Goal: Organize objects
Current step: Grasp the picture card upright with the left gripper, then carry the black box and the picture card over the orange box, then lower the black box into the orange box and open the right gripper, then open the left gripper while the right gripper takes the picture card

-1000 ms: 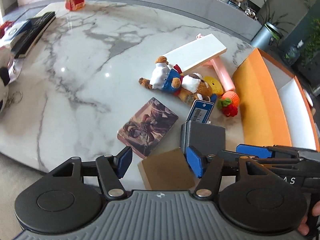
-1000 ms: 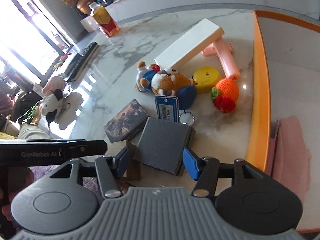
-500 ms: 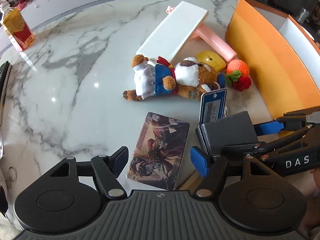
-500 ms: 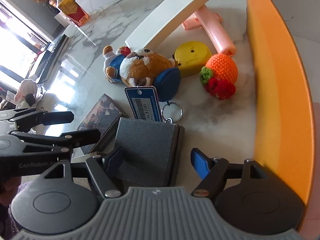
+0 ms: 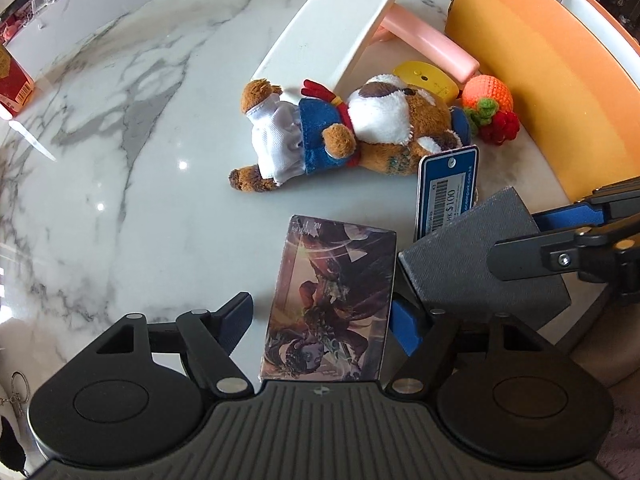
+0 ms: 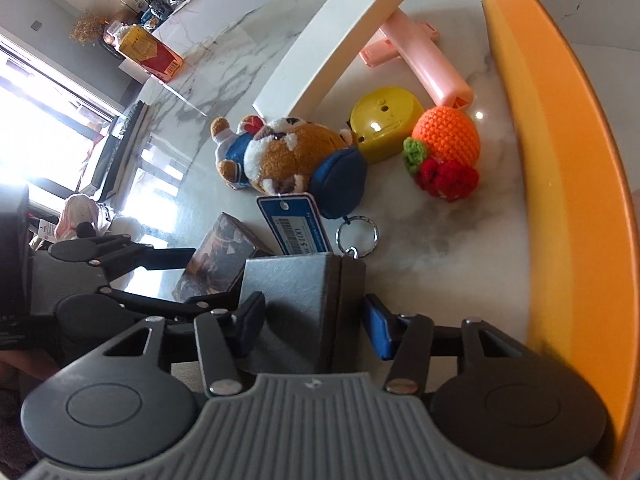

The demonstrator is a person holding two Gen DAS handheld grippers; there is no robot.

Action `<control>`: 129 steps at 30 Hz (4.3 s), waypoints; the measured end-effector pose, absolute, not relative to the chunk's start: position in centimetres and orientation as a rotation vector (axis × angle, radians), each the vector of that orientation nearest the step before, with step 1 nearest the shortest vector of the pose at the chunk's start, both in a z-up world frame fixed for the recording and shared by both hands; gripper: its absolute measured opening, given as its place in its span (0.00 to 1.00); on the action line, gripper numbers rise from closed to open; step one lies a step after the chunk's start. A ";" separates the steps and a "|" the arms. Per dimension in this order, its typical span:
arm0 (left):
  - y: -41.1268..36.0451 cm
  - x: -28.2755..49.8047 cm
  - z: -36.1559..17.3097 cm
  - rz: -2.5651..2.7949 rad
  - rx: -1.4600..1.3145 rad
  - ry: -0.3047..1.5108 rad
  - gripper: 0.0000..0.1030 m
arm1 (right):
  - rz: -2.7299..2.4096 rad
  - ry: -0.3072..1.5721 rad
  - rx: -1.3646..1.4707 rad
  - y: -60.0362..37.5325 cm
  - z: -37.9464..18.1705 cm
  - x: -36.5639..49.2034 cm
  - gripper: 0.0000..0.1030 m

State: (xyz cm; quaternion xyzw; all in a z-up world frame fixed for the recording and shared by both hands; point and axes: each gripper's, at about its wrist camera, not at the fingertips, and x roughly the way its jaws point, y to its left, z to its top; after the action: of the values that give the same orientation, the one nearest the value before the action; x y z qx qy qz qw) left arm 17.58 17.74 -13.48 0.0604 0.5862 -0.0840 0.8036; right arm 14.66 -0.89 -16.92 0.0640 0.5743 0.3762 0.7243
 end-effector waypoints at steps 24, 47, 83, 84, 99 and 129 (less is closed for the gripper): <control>12.5 12.3 -0.2 -0.150 -0.021 0.979 0.65 | 0.855 0.852 0.114 -8.3 -4.9 11.1 0.38; -3.9 16.5 -1.0 -0.401 -0.070 0.980 0.64 | 0.539 0.868 -0.132 -22.8 -7.3 16.4 0.38; -3.3 17.7 -2.9 -0.419 -0.126 1.040 0.65 | 0.717 1.245 -0.002 -19.9 -12.7 18.4 0.39; -3.2 17.7 -2.9 -0.419 -0.129 1.037 0.65 | 0.716 1.248 0.014 -20.1 -12.8 18.5 0.39; -3.4 17.7 -2.9 -0.424 -0.197 1.039 0.65 | 0.769 1.168 0.033 -23.1 -10.0 18.2 0.40; -7.4 16.4 -3.1 -0.550 -0.010 1.037 0.65 | 0.806 1.168 0.579 -26.5 -9.9 18.5 0.31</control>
State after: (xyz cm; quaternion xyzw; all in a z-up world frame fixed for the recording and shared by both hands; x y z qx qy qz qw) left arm 16.40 -7.36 -3.05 -0.0046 0.4892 -0.2594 0.8327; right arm 18.51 -26.52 -9.92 0.2620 0.5284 0.3649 0.7204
